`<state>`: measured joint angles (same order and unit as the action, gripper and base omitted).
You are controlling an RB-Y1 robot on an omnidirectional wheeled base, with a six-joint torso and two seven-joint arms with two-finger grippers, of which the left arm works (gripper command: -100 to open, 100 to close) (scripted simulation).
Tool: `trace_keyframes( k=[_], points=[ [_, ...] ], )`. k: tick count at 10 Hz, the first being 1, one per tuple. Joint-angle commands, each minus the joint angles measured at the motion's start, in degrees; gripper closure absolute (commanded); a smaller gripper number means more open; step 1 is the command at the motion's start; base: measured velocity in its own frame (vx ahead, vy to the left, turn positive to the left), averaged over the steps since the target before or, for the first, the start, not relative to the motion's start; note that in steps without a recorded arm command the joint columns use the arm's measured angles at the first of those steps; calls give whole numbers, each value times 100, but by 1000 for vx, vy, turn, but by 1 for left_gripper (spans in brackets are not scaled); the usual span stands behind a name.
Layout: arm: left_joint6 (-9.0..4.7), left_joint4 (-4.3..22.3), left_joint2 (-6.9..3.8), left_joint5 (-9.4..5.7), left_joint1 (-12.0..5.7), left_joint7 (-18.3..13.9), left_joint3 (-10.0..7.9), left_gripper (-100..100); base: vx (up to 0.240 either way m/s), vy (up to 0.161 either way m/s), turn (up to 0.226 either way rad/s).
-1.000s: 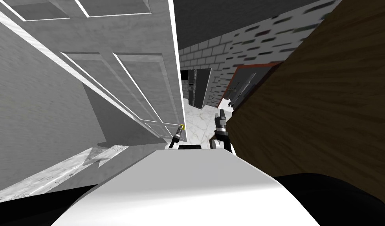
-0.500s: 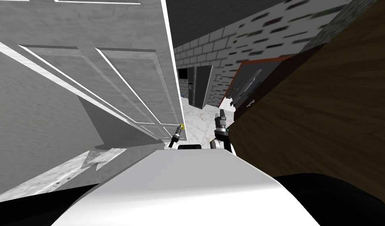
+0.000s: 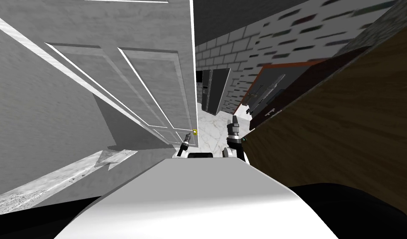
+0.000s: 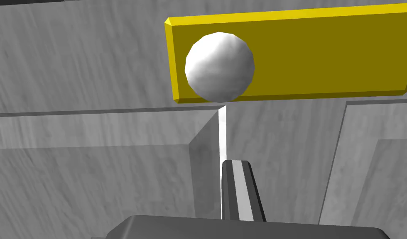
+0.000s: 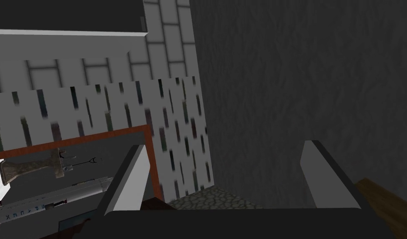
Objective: Push the door open
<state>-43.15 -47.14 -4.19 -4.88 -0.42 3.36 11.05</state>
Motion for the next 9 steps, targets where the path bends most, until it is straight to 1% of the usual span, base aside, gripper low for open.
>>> trace_keyframes(
  k=[1,2,5,6,7,9],
  points=[
    [26,-68,83,-6,61,46,16,-100,-237,-27,34],
    [41,-93,206,-16,95,93,23,-100,-225,-6,60],
    [64,-134,504,-30,150,168,33,-100,-218,-35,51],
    [79,-164,431,-26,159,149,35,-100,-82,-15,6],
    [35,-132,291,-33,156,155,15,-100,98,-39,-45],
    [2,-110,238,-37,152,157,0,-100,194,-27,-13]
  ],
)
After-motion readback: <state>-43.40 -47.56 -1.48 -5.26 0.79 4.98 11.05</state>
